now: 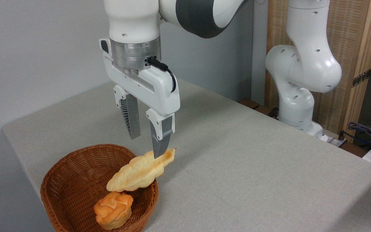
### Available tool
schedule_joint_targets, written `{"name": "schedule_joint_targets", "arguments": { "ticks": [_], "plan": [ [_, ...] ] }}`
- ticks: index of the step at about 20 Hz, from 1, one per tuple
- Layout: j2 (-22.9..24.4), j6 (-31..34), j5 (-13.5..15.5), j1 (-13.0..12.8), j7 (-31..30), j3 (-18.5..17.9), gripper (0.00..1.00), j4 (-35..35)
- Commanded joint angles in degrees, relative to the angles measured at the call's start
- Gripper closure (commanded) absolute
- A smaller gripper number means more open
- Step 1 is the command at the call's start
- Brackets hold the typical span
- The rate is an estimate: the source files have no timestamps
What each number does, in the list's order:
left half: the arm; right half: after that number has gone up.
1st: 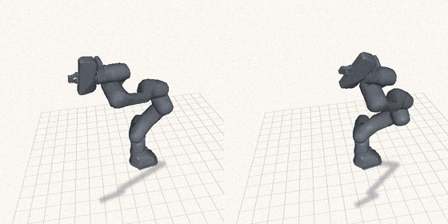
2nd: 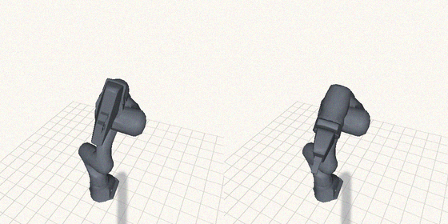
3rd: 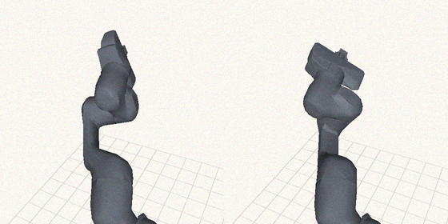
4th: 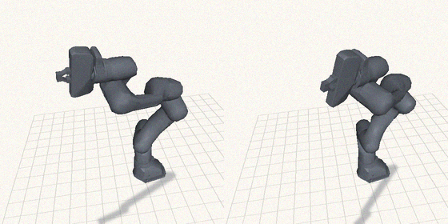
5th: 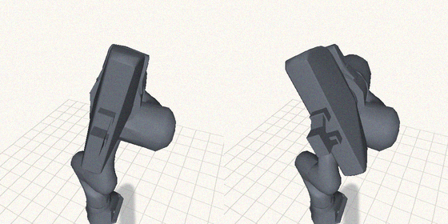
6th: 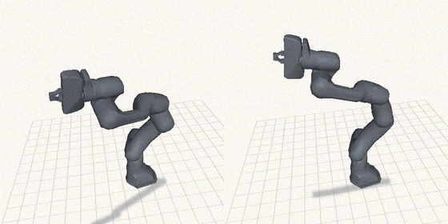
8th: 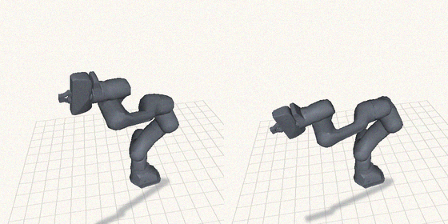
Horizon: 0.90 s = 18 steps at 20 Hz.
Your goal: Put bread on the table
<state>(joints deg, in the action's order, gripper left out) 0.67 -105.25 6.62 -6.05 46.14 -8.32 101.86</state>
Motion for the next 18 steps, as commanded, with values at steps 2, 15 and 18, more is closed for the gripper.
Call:
{"name": "schedule_joint_targets", "arguments": {
  "ticks": [2, 15, 18],
  "plan": [
    [0.04, 1.19, -0.81, -0.19, -0.17, -0.55, 0.0, -0.53],
    [-0.31, 1.28, -0.81, -0.19, -0.09, -0.46, 0.0, -0.53],
    [-0.31, 1.02, -1.6, -0.19, 0.0, -0.46, 0.0, -0.53]
  ]
}}
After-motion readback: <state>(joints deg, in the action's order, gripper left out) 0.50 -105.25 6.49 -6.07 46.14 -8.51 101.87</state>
